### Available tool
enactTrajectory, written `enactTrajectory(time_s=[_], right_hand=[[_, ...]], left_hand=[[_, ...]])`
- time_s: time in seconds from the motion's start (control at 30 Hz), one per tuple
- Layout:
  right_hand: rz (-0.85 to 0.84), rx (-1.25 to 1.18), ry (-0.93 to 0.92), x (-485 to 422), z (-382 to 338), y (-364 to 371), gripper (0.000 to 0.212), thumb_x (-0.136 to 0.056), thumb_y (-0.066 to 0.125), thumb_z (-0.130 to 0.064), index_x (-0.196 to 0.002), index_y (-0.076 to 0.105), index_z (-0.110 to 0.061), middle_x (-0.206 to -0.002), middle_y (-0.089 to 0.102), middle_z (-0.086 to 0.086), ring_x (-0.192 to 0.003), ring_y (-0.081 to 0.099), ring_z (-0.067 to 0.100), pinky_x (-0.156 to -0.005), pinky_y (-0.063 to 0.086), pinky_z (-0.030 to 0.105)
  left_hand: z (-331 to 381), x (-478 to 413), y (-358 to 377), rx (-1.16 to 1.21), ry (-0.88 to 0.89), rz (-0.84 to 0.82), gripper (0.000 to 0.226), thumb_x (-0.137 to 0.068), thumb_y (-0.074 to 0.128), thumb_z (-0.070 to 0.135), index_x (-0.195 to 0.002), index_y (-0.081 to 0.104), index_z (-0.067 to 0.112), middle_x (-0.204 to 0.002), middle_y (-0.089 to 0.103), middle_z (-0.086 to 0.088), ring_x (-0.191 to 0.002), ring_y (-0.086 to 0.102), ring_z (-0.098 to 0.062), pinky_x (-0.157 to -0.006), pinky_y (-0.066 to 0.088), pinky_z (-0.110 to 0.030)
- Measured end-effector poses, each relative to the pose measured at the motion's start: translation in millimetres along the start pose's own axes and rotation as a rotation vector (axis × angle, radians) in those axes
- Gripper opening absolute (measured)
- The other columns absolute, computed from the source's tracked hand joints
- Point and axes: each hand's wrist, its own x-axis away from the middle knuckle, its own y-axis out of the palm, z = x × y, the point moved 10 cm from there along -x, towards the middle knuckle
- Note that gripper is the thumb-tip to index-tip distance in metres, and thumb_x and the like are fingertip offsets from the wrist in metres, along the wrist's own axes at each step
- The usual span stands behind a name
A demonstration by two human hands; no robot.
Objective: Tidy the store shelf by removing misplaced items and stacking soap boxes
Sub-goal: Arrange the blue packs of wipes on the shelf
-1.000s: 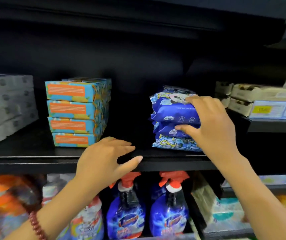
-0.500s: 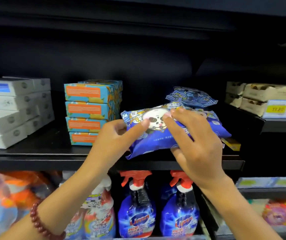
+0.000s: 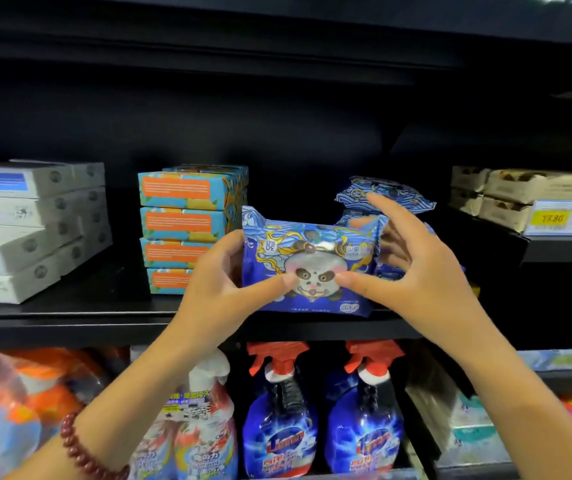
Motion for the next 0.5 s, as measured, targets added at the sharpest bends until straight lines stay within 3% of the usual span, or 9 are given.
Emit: enactTrajectory(time_s=[0.1,0.2,0.33,0.4,0.5], right_hand=[[0.037,-0.009,-0.008,-0.7,-2.9,-3.1,0.055,-0.056,0.082,-0.044,-0.104,0.056,-0.037,-0.103,0.064,-0.016,-0.099,0.063,0.011,-0.085,0.051,0.042],[0.135,-0.016,-0.085,7.0,-9.6,-5.9,0.047,-0.058,0.086,-0.02,-0.093,0.057,-0.03,-0.098,0.063,-0.017,-0.093,0.063,0.009,-0.08,0.053,0.033],[0.266,0.149,-0.348,21.2,-28.8,-7.1,0.044,-0.064,0.079,-0.001,-0.099,0.056,-0.014,-0.103,0.06,-0.01,-0.104,0.055,-0.002,-0.081,0.045,0.012],[0.307,0.206,-0.484,26.8,-35.1,-6.9,0.044,-0.064,0.07,0.006,-0.101,0.052,-0.012,-0.107,0.056,-0.005,-0.108,0.052,0.001,-0.087,0.043,0.014],[0.331,0.223,-0.607,30.8,-41.5,-6.7,0.047,-0.063,0.065,0.015,-0.098,0.047,-0.011,-0.111,0.052,0.002,-0.108,0.052,0.013,-0.09,0.045,0.024]], left_hand=[[2.2,-0.4,4.5,0.014,0.039,-0.06,0.042,-0.065,0.078,0.011,-0.102,0.061,0.019,-0.099,0.073,0.006,-0.093,0.069,-0.013,-0.073,0.054,-0.021],[4.8,0.7,7.3,0.02,0.091,-0.099,0.05,-0.062,0.08,0.022,-0.108,0.059,0.021,-0.106,0.071,0.006,-0.1,0.067,-0.014,-0.079,0.053,-0.022],[8.7,-0.6,0.1,0.032,0.064,-0.071,0.054,-0.065,0.068,0.042,-0.112,0.061,0.018,-0.11,0.069,0.005,-0.103,0.065,-0.009,-0.082,0.049,-0.018],[7.9,-3.3,-4.9,-0.005,0.005,-0.029,0.051,-0.069,0.057,0.058,-0.108,0.066,0.025,-0.109,0.069,0.01,-0.105,0.063,-0.004,-0.086,0.048,-0.02],[-3.0,-5.5,2.2,0.008,-0.181,-0.069,0.044,-0.072,0.056,0.067,-0.088,0.072,0.029,-0.094,0.073,0.011,-0.093,0.066,0.001,-0.083,0.051,-0.02]])
